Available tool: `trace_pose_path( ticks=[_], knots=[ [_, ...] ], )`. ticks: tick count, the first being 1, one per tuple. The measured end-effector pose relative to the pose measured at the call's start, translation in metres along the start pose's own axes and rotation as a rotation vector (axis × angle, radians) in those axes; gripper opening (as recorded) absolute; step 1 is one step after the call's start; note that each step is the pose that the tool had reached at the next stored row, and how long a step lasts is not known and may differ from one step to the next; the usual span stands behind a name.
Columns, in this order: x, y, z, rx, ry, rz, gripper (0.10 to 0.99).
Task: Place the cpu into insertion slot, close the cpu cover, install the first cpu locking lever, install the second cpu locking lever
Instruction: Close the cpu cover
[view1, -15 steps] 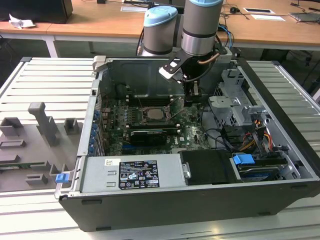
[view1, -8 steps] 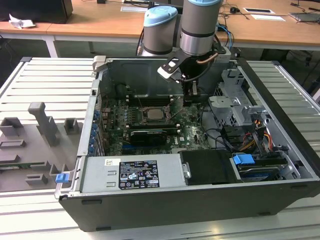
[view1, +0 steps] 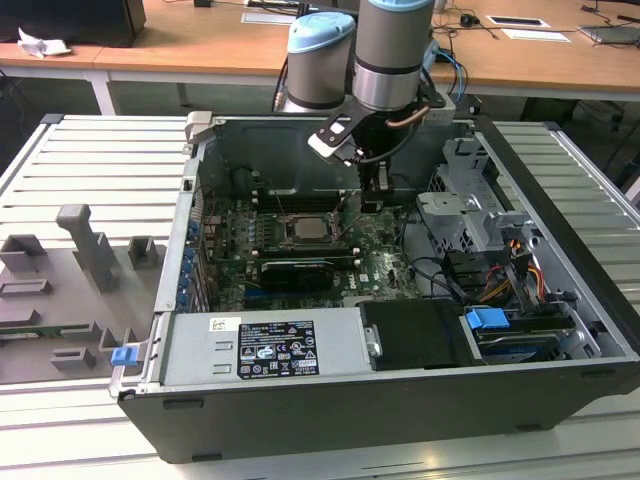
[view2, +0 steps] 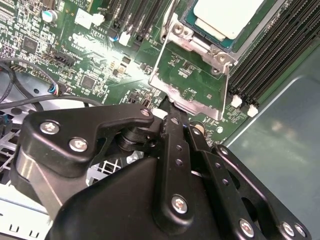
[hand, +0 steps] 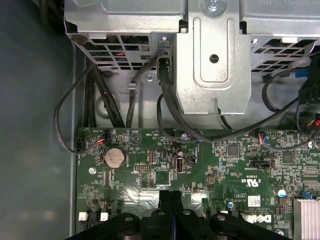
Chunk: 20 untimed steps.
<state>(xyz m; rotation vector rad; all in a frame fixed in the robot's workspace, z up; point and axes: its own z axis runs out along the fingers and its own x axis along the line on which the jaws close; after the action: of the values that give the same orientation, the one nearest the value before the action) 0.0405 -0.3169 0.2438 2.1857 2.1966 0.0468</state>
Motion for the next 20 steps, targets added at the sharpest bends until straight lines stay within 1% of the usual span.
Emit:
trace_pose_path(
  ticks=[20],
  knots=[
    [0.0000,-0.0066,-0.0003,0.000,0.0000,0.000,0.106]
  ],
)
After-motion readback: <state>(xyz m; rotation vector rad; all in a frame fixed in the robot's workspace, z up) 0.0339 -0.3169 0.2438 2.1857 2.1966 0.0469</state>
